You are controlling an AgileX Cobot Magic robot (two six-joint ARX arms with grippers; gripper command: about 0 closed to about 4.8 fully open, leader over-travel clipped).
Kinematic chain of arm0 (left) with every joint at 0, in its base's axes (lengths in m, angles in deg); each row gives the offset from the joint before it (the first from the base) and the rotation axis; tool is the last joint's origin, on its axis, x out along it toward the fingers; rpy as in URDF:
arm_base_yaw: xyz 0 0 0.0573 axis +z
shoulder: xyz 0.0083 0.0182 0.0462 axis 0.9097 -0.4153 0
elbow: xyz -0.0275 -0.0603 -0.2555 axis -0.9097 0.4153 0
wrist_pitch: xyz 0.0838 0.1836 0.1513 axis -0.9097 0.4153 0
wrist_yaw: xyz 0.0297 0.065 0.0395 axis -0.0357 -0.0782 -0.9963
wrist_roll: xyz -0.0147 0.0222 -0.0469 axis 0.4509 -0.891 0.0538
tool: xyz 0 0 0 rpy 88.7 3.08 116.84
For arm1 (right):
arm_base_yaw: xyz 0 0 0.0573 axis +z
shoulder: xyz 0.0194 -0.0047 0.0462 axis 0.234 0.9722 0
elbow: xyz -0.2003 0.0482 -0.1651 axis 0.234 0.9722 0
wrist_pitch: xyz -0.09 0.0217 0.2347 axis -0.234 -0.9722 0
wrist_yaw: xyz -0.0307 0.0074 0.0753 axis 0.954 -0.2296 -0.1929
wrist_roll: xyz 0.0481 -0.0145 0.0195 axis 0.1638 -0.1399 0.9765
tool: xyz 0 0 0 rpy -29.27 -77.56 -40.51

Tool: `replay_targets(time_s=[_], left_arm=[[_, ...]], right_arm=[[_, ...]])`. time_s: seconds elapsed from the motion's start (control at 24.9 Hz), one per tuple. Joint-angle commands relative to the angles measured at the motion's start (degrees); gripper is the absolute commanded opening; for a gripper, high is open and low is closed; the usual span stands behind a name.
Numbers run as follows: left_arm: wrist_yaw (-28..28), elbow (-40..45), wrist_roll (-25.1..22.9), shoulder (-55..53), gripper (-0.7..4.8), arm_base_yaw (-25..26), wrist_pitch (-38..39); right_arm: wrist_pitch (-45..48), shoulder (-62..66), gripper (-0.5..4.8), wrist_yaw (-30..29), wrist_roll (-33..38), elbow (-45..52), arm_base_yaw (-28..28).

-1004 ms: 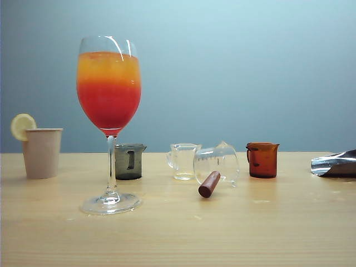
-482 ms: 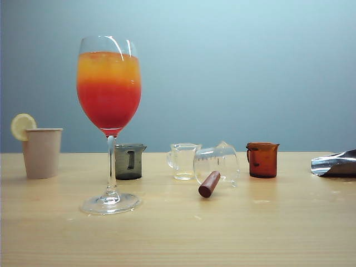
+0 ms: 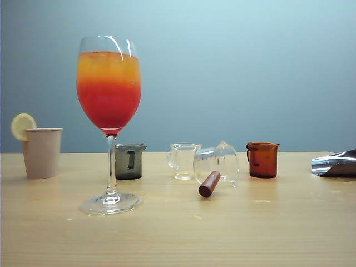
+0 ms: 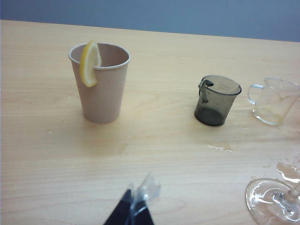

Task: Pick up the fourth measuring cup from the left, pour the grenadine inside into the goblet, and finally put the measuring cup back in its original place.

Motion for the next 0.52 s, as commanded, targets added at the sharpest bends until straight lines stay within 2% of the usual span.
replay_targets(time_s=[0.04,0.28,0.52], left_arm=[[-0.13,-0.11,-0.04,-0.02,-0.05,-0.04,-0.87],[-0.33,-0.11,-0.22,-0.02,-0.05,-0.04,-1.38],[-8.98,-0.20,-0.22,-0.02,-0.05,-0.02,-2.29]], right_arm=[[0.55,0.04,0.22,-0.09,-0.09,0.11,0.02],[0.55,0.04,0.22,-0.09,-0.09,0.11,0.02],[0.55,0.04,0.22,-0.09,-0.09,0.11,0.02]])
